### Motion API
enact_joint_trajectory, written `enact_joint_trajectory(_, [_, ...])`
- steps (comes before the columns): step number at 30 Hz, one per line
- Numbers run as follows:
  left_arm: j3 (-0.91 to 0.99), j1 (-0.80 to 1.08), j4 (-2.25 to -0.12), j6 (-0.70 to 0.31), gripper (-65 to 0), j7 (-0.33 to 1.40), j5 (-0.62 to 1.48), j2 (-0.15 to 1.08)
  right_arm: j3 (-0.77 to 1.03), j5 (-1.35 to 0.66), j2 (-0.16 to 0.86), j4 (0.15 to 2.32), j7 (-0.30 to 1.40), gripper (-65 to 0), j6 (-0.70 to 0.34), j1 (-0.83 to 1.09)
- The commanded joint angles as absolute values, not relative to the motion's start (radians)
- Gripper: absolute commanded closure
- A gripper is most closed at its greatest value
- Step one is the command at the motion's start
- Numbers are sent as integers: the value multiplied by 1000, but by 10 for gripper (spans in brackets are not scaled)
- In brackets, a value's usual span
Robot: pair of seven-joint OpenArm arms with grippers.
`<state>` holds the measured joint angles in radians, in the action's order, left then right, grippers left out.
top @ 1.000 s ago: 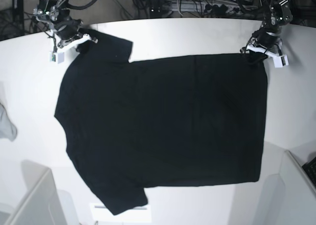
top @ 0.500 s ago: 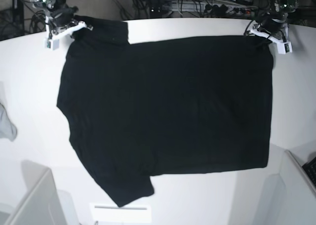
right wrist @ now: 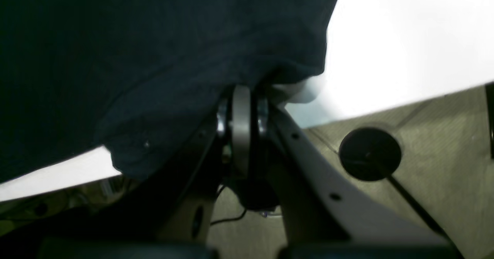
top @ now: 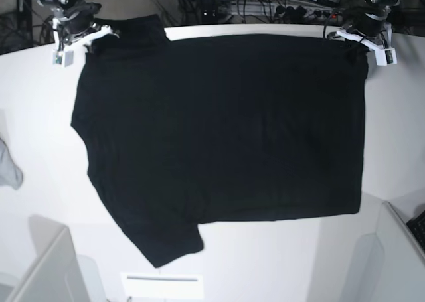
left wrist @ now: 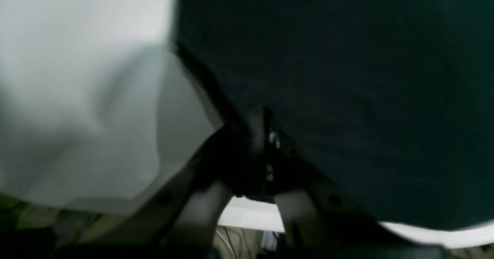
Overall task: Fold the T-shirt properly
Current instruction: 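Lift the shirt shoulders with both grippers and drag them toward the robot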
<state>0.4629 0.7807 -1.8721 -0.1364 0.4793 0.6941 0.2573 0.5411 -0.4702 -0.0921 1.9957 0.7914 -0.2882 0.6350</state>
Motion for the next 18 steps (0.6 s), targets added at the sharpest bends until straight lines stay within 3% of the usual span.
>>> enact_joint_trajectory(1, [464,785,-1894,-140,0,460,704,265,549,-478,-87,2012,769,0,-291,619])
enact_joint_trajectory(4, [464,750,-1899,-139,0,467,704,265,542,-478,-88,2012,771,0,-291,590])
enact_joint_trajectory(12, [475,584,-1896,-139,0,688,704,259,541,-472,-81,2011,783,0,-291,473])
enact_joint_trajectory(18, [475,486,-1893,-137,0,796,704,257,542,-470,-61,1988,897,0,-289,349])
